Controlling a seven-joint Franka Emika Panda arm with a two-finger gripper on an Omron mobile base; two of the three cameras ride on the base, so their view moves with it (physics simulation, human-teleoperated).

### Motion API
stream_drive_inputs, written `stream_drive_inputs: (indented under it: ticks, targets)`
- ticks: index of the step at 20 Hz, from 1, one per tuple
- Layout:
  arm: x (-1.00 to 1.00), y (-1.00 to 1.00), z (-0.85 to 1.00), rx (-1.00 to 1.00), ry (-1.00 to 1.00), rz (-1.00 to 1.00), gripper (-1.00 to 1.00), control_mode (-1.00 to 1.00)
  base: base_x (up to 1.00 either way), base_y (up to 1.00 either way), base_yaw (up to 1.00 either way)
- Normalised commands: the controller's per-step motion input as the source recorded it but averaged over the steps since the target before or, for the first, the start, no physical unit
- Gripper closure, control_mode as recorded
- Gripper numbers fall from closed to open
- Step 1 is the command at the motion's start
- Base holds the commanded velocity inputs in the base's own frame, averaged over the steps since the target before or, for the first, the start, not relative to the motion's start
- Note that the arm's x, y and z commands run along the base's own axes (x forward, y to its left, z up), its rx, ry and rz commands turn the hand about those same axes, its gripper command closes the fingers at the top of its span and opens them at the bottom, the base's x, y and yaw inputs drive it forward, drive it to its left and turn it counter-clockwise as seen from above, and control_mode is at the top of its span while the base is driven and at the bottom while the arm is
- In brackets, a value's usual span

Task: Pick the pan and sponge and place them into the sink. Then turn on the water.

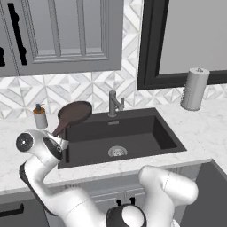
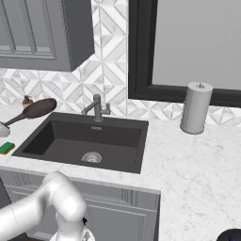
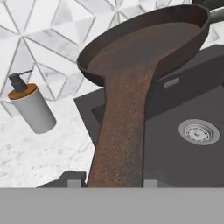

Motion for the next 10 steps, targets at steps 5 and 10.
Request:
stream_drive_inputs:
  ticks: [5, 10]
  targets:
    - [0.00, -0.48, 0.37, 0.20, 0.03, -0.25, 1.00, -1.00, 0.00, 0.00, 0.00]
    - [0.00, -0.36, 0.23, 0.21, 0.09, -0.21, 1.00, -1.00, 0.00, 0.00, 0.00]
